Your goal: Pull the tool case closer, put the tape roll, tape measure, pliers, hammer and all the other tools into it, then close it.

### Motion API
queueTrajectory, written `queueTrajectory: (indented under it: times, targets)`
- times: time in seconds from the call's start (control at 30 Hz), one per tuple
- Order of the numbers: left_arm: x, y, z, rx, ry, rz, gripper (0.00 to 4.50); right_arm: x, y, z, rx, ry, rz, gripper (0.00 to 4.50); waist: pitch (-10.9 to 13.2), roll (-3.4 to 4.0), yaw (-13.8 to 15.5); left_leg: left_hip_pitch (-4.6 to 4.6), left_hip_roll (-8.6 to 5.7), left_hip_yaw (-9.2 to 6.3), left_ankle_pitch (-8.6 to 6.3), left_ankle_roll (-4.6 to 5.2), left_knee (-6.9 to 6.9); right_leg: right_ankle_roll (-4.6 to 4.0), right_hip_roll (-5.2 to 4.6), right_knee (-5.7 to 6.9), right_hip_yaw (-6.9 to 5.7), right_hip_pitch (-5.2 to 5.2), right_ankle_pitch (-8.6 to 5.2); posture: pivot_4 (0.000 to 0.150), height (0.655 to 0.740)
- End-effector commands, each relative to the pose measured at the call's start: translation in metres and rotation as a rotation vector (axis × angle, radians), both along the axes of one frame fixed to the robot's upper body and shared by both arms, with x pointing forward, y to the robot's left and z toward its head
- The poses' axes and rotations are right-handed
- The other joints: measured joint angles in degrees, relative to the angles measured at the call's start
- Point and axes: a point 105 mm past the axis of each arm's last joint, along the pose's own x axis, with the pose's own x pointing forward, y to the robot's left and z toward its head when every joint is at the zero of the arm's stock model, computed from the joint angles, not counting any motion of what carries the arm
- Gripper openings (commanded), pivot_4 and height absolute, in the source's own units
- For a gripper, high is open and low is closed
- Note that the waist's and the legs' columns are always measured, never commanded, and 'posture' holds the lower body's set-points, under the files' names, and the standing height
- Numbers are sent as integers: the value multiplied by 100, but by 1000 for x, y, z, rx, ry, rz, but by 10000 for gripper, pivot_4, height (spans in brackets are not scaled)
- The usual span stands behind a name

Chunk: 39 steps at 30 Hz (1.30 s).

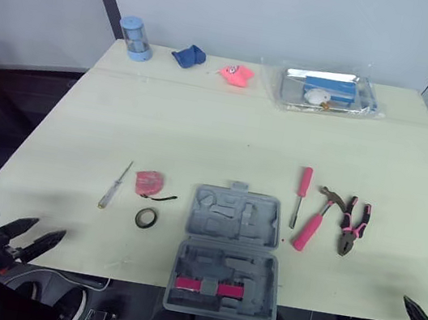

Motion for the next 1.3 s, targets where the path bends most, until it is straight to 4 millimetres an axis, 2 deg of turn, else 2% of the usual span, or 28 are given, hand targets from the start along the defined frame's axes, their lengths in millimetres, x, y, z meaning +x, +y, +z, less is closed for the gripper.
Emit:
queueTrajectory:
  times: [0.03, 0.2, 0.43, 0.67, 0.87, 0.97, 1.13, 1.3]
  targets:
    - [4, 2, 10, 47, -22, -29, 45000, 4, 6, 17, -21, -59, 29, 44097, 0, 0, 3, 0, 0, 0, 0, 0, 0, 0, 0, 0, 0, 0, 0, 1500, 7400]
    - [13, -18, 19, 126, -42, -167, 45000, 16, 27, 33, 14, -96, 141, 44097, -1, -1, 9, -1, 0, 0, 0, 0, 0, 0, 0, 0, 0, 0, 0, 1500, 7400]
    - [38, -82, 43, 252, -82, -492, 45000, 45, 90, 68, 43, -163, 497, 44097, -3, 1, 11, -1, 3, 1, 0, 0, 1, 0, 0, 0, 1, 2, 1, 1500, 7400]
    - [47, -126, 48, 357, -42, -694, 45000, 48, 133, 83, 14, -167, 851, 44097, -1, -1, 14, -5, 2, 0, 0, 0, 1, 1, 0, -3, 0, 1, 1, 1500, 7400]
    - [46, -149, 46, 484, 57, -816, 45000, 45, 166, 93, 15, -194, 1123, 44097, 6, -4, 3, -4, 3, 0, 0, 0, 4, 2, 3, -1, 0, 0, 2, 1500, 7400]
    - [41, -160, 40, 523, 128, -859, 45000, 43, 179, 97, 28, -213, 1197, 44097, 8, -3, 13, -6, 2, -1, 0, 0, 4, 2, 2, -2, 0, 1, 2, 1500, 7400]
    - [46, -163, 30, 592, 216, -821, 45000, 42, 188, 103, 37, -261, 1255, 44097, 12, -7, 17, -6, 2, -2, 0, 0, 4, 2, 3, -1, -1, 0, 2, 1500, 7400]
    - [53, -167, 23, 626, 257, -797, 45000, 42, 188, 103, 41, -258, 1289, 44097, 13, -8, 19, -7, 2, -2, 0, 0, 5, 2, 3, 0, -2, 0, 2, 1500, 7400]
